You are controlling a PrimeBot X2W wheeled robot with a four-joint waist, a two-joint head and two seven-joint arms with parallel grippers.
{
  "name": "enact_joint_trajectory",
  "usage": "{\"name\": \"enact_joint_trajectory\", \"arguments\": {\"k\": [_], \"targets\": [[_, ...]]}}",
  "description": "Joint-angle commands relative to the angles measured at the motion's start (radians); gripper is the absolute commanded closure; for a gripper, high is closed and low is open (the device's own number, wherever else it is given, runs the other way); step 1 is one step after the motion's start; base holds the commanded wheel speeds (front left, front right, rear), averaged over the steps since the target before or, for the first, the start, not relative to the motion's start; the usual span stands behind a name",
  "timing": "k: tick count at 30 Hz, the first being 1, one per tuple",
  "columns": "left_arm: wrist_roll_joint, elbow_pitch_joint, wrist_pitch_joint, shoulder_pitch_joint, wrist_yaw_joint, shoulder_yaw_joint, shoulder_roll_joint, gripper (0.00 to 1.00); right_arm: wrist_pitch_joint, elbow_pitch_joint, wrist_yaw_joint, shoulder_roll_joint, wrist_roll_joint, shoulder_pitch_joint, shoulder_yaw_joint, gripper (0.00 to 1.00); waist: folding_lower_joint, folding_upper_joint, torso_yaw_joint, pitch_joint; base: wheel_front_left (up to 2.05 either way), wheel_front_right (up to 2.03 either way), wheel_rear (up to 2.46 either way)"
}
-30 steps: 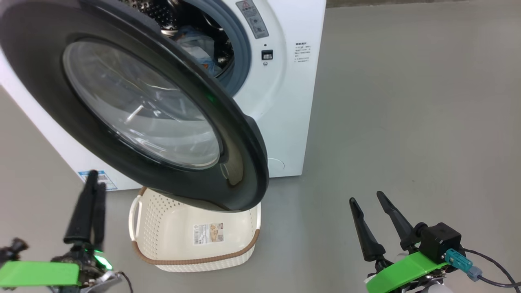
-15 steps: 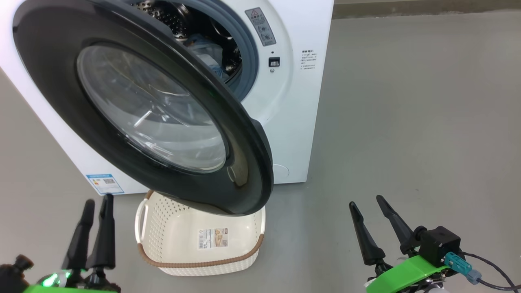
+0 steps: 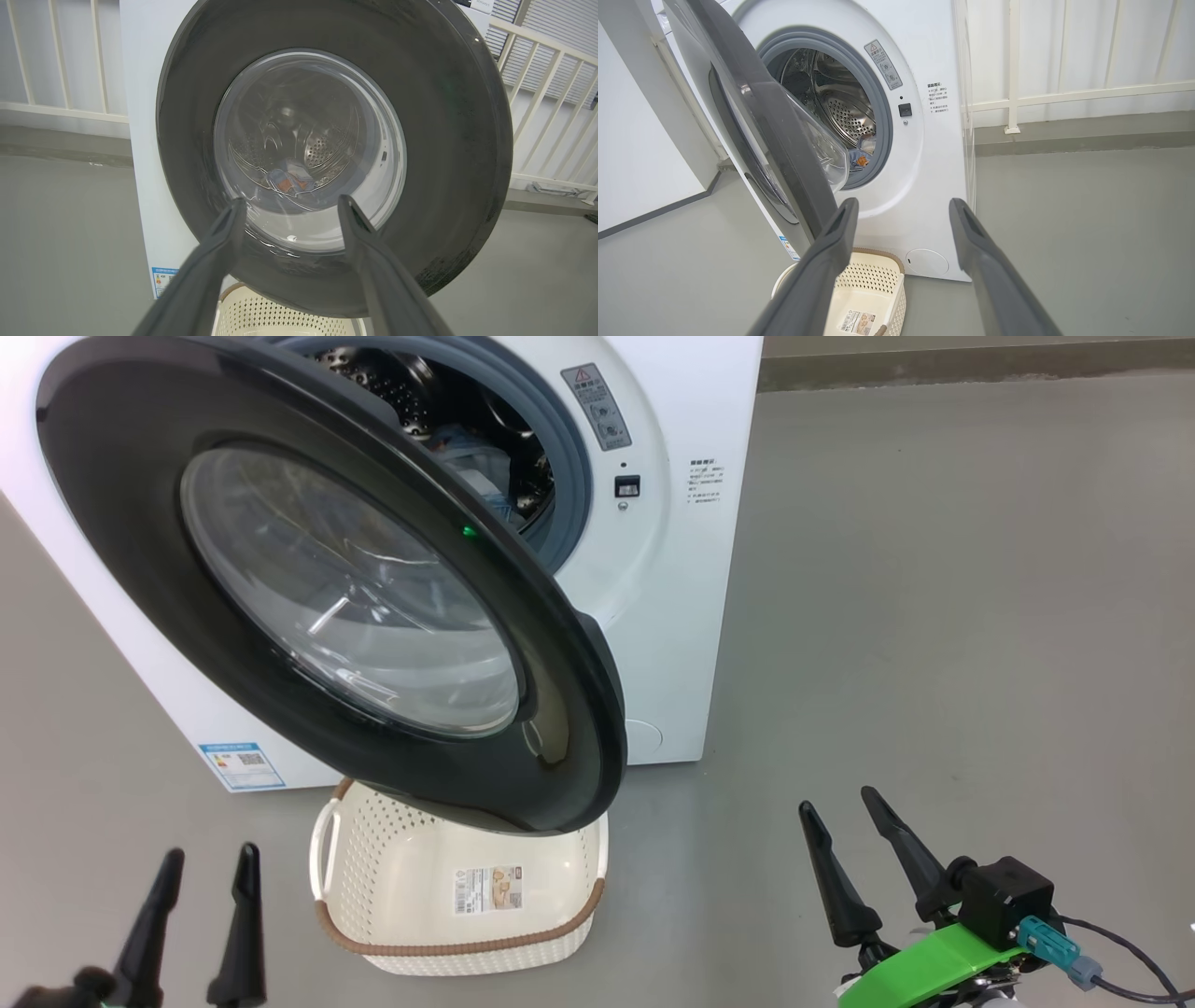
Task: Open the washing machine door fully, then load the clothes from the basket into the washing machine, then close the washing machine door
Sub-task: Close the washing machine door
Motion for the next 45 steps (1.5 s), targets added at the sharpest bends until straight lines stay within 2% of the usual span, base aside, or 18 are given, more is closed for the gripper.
{"name": "enact_joint_trajectory", "arguments": {"k": [1,7,14,33,34,35,39,45], "targets": [[0.041,-0.013,-0.008,-0.017,-0.003,0.053,-0.006,0.00,-0.005,-0.025,0.002,0.003,0.004,-0.002,0.027,0.00,0.0000,-0.0001,0.000,0.000,0.00,0.00,0.00],[0.174,0.045,-0.008,0.018,-0.003,0.104,-0.067,0.00,-0.005,-0.025,0.002,0.003,0.005,-0.001,0.031,0.00,0.0000,-0.0001,-0.003,-0.004,0.00,0.00,0.00],[0.248,0.081,-0.008,0.028,-0.003,0.141,-0.109,0.00,-0.005,-0.025,0.002,0.003,0.002,-0.002,0.030,0.00,0.0000,-0.0001,-0.008,-0.002,0.00,0.00,0.00],[0.258,0.090,-0.008,0.018,-0.003,0.149,-0.120,0.00,-0.005,-0.022,0.002,0.003,0.003,0.005,0.029,0.00,0.0000,-0.0001,-0.002,-0.005,0.00,0.00,0.00],[0.256,0.091,-0.008,0.018,-0.003,0.148,-0.119,0.00,-0.005,-0.019,0.002,0.003,0.002,0.006,0.027,0.41,0.0000,-0.0001,-0.002,-0.005,0.00,0.00,0.00],[0.255,0.091,-0.008,0.018,-0.003,0.146,-0.118,0.00,-0.005,-0.018,0.002,0.003,0.003,0.006,0.021,1.00,0.0000,-0.0001,-0.001,-0.005,0.00,0.00,0.00],[0.250,0.093,-0.008,0.017,-0.003,0.144,-0.116,0.00,-0.005,-0.065,0.002,0.003,0.012,-0.005,-0.001,1.00,0.0000,-0.0001,0.001,-0.001,0.00,0.00,0.00],[0.247,0.095,-0.008,0.010,-0.003,0.145,-0.115,0.00,-0.005,-0.328,0.002,0.003,0.009,-0.040,0.011,1.00,0.0000,-0.0001,0.003,0.007,0.00,0.00,0.00]]}}
